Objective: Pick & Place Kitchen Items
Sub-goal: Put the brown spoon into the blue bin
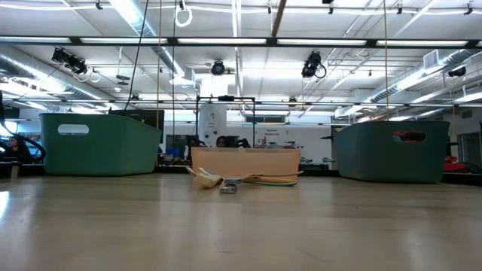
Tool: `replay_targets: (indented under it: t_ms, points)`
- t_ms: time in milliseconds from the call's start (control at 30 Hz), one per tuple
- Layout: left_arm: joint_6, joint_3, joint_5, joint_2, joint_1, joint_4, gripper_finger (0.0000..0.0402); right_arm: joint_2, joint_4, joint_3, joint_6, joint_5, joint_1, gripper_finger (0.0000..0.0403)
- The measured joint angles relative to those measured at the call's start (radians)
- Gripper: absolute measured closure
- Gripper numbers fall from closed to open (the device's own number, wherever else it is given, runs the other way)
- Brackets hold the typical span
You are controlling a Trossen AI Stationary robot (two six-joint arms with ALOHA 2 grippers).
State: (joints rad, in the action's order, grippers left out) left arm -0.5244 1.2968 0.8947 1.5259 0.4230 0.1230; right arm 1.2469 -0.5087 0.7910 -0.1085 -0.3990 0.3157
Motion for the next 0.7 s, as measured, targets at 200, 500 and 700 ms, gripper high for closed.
replay_targets:
  t_ms: [200,500,700]
  points:
    - [0.224,0.000,0.011,-0.017,-0.001,-0.355,0.0260,-0.076,0.162,0.000,0.069,-0.160,-0.001,0.0309]
    - [0.416,0.000,-0.070,-0.017,-0.001,-0.628,0.0260,-0.240,0.449,0.001,0.222,-0.204,-0.099,0.0309]
    - [0.513,-0.004,-0.114,-0.017,-0.001,-0.755,0.0260,-0.334,0.682,0.001,0.363,-0.214,-0.220,0.0309]
